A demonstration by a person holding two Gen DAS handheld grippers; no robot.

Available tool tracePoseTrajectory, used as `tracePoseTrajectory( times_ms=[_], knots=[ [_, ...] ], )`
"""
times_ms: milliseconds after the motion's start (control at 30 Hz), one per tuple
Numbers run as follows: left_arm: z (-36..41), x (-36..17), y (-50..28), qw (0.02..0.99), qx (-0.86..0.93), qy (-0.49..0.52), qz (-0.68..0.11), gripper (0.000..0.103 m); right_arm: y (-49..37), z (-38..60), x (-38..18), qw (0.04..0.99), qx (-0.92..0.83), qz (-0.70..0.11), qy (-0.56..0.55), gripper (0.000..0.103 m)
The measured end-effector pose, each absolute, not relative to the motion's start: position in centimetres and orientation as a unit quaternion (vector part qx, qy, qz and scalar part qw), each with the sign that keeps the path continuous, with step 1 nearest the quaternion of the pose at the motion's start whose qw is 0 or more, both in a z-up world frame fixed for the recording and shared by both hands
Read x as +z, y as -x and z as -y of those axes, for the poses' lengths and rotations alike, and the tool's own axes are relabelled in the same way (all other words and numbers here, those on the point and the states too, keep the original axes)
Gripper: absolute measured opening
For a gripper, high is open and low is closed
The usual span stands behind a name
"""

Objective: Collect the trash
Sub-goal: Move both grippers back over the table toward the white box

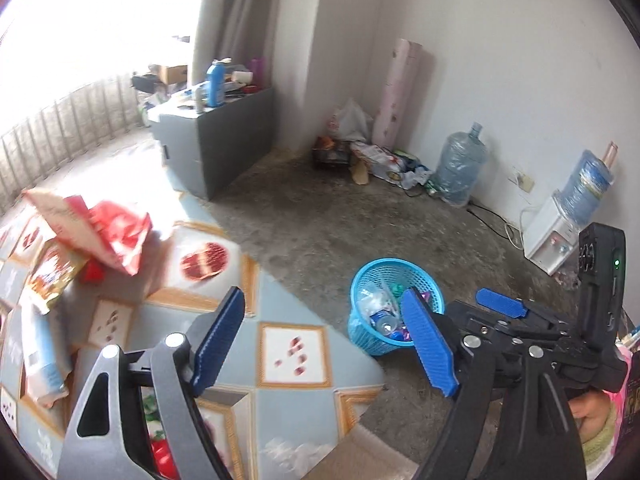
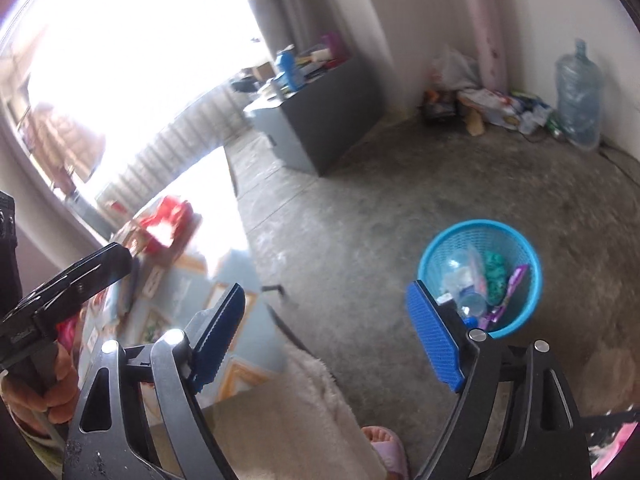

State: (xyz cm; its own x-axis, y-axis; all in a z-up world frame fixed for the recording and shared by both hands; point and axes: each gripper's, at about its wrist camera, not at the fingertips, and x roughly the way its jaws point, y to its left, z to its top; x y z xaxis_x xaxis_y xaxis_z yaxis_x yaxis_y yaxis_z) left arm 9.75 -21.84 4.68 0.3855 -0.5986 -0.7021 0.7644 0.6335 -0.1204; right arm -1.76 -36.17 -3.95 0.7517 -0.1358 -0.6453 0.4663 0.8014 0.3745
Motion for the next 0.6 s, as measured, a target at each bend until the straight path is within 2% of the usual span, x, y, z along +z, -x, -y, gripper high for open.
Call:
tracePoseTrajectory(
  times_ms=[600],
  knots=[
    [7.1,6.3,-10.9,0.886,-0.302,-0.053,-0.348,0.079,-2.1,26.5,0.0,0.924,-0.086,-0.326,-0.18,0.079]
  ],
)
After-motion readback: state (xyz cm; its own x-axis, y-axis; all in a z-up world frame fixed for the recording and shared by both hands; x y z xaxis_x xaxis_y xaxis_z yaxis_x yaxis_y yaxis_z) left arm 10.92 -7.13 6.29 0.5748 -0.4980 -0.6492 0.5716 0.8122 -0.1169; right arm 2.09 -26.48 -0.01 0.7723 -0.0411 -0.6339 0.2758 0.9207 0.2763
